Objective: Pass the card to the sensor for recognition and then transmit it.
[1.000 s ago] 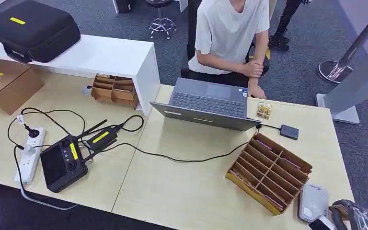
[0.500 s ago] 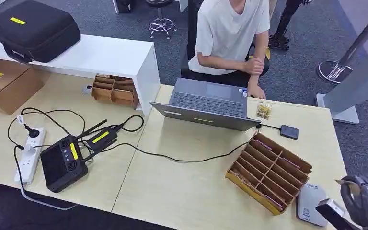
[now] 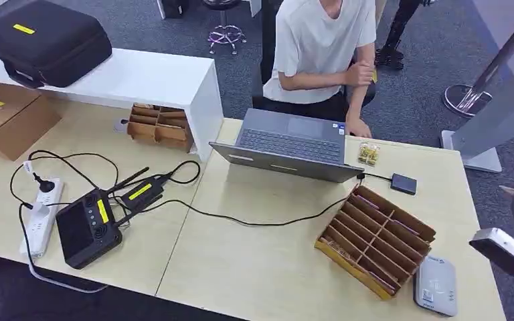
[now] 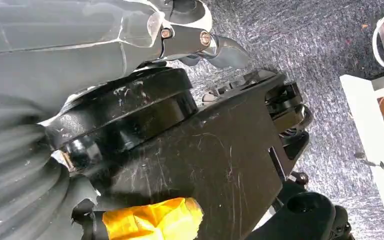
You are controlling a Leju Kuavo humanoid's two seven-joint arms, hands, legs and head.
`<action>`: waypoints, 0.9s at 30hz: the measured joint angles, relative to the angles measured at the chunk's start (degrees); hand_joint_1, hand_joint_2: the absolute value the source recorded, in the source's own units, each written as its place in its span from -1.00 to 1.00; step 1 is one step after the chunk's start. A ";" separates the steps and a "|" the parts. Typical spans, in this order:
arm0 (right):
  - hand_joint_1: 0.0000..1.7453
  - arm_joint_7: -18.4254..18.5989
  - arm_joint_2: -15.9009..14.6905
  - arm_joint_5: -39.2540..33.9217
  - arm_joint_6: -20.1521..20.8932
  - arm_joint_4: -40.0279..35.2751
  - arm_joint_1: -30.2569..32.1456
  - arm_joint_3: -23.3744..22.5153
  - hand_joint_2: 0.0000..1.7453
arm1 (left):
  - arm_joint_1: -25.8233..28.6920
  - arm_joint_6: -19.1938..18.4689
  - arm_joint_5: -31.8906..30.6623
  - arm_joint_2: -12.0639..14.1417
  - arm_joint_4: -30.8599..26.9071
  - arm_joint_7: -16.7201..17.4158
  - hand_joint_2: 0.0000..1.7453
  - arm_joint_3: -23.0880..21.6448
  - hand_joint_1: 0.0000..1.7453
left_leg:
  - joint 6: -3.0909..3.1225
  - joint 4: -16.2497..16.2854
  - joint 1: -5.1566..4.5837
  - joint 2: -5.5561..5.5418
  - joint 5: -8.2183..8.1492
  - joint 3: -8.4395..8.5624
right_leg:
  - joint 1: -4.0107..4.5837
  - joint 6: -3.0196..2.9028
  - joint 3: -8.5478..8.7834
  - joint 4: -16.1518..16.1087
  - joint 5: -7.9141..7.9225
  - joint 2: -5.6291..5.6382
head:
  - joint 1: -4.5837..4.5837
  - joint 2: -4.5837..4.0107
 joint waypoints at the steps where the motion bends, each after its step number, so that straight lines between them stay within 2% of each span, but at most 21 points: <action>1: 1.00 0.15 -0.04 0.09 0.67 0.19 -1.70 0.65 1.00 | -0.02 0.00 -0.13 0.00 0.00 -0.02 1.00 0.00 -1.00 | -0.01 0.00 0.00 0.01 0.01 0.02 | 0.00 0.00 0.01 0.00 0.00 0.00 | -0.02 0.00; 4: 1.00 1.20 -0.15 1.93 2.40 1.45 -7.57 3.72 1.00 | -0.04 -0.02 -0.79 0.00 0.00 -0.02 1.00 0.00 -1.00 | -0.02 -0.01 0.00 0.01 0.03 0.01 | 0.00 -0.05 0.04 0.03 0.06 0.00 | 0.02 0.00; 8: 1.00 4.46 1.16 6.17 5.05 5.69 -18.01 10.96 1.00 | -0.21 -0.07 -2.01 0.00 0.00 0.07 1.00 -0.02 -1.00 | -0.05 -0.02 0.01 0.12 0.09 0.02 | 0.01 -0.03 0.02 0.10 0.09 0.13 | -0.02 0.00; 11: 1.00 7.74 4.71 10.17 6.36 11.51 -27.39 17.43 1.00 | -0.33 -0.13 -3.15 0.00 0.00 0.24 1.00 -0.15 -1.00 | -0.13 -0.02 0.02 0.18 0.14 0.05 | 0.02 -0.07 -0.01 0.15 0.13 0.20 | 0.02 0.00; 13: 1.00 10.24 8.25 12.13 6.73 16.38 -33.33 21.84 1.00 | -0.44 -0.20 -3.91 0.00 0.00 0.37 1.00 -0.39 -1.00 | -0.17 -0.02 0.03 0.20 0.17 0.07 | 0.02 -0.08 -0.09 0.20 0.15 0.28 | -0.02 0.00; 18: 1.00 15.86 16.10 17.07 6.73 27.88 -43.58 29.78 1.00 | -0.49 -0.41 -5.27 0.11 0.00 0.74 1.00 -0.79 -1.00 | -0.22 -0.02 0.10 0.09 0.24 0.02 | 0.06 -0.08 -0.11 0.27 0.14 0.14 | -0.02 0.00; 22: 1.00 18.34 21.49 18.93 6.40 35.37 -47.71 33.68 1.00 | -0.58 -0.63 -6.10 0.28 0.00 0.90 1.00 -1.33 -1.00 | -0.22 -0.02 0.11 0.06 0.24 -0.01 | 0.07 -0.08 -0.16 0.27 0.14 0.12 | 0.00 0.00; 27: 1.00 18.58 24.78 19.17 6.12 40.30 -50.06 35.86 1.00 | -0.60 -0.77 -6.14 0.35 -0.02 0.90 1.00 -1.60 -1.00 | -0.23 -0.02 0.10 -0.01 0.24 -0.06 | 0.06 -0.08 -0.15 0.25 0.14 0.05 | 0.00 0.00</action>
